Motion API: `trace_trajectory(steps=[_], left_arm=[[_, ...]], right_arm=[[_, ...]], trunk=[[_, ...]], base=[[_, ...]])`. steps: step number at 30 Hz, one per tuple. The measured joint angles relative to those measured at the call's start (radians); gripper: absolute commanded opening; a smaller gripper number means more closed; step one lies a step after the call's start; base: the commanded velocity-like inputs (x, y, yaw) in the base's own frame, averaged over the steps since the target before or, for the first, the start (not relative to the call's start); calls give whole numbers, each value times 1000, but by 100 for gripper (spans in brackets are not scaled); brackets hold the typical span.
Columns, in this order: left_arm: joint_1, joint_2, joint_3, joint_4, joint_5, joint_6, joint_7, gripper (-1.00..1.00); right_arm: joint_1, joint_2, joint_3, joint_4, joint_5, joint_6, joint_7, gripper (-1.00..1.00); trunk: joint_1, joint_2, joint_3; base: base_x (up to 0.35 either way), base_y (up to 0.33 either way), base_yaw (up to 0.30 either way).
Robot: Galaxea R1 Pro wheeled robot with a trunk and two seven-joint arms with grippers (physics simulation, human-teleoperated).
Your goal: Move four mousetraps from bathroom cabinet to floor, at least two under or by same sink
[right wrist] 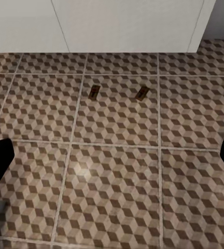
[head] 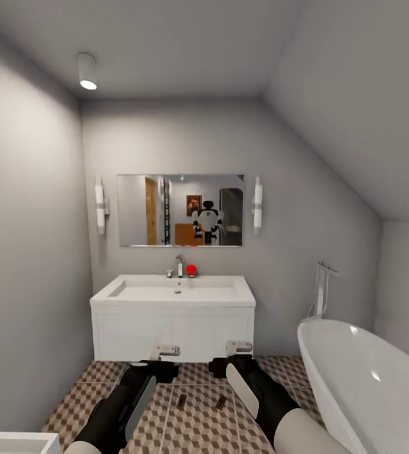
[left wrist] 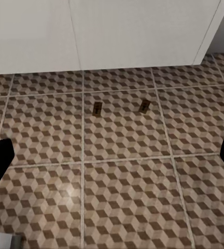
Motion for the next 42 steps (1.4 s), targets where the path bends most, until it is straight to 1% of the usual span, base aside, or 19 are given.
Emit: trace_trajectory(steps=[30,42], left_arm=[[0,0,0,0,1,0,-1,100],[0,0,1,0,1,0,-1,100]], right_arm=[[0,-1,-1,0,0,0,0,100],[0,-1,-1,1,1,0,-1,100]], trunk=[[-115,210,46],[-161,294,77]], base=[[0,0,0],[0,0,0]])
